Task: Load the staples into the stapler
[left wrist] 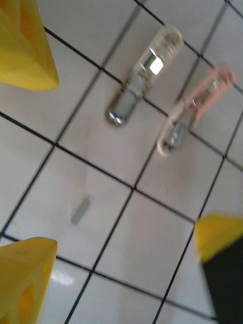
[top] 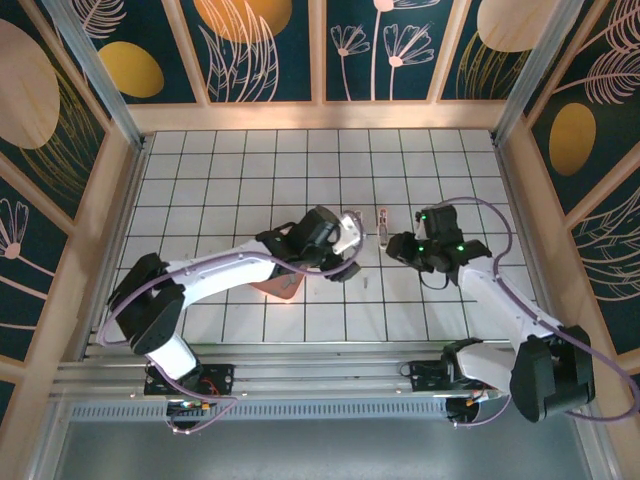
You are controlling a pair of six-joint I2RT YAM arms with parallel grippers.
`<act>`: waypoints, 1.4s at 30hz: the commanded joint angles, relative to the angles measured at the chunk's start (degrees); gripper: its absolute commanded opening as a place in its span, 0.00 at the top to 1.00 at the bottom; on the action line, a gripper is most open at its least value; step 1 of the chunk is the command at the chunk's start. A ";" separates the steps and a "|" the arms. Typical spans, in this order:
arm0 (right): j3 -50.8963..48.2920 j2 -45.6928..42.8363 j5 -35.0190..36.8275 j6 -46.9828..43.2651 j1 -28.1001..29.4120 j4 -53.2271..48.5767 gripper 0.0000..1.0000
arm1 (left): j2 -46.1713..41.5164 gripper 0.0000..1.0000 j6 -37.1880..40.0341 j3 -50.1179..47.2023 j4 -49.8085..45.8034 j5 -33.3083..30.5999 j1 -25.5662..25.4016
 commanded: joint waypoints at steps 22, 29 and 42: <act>5.67 21.01 -0.13 3.01 12.65 0.31 0.66 | -16.05 0.21 -13.17 -19.51 18.62 -2.19 6.99; 5.42 22.15 -1.29 2.70 12.55 1.25 0.66 | -15.31 0.21 -13.55 -19.48 19.26 -1.36 6.97; 3.92 23.67 -2.28 2.36 11.98 2.96 0.70 | -14.99 0.21 -13.04 -19.36 18.73 -1.11 7.02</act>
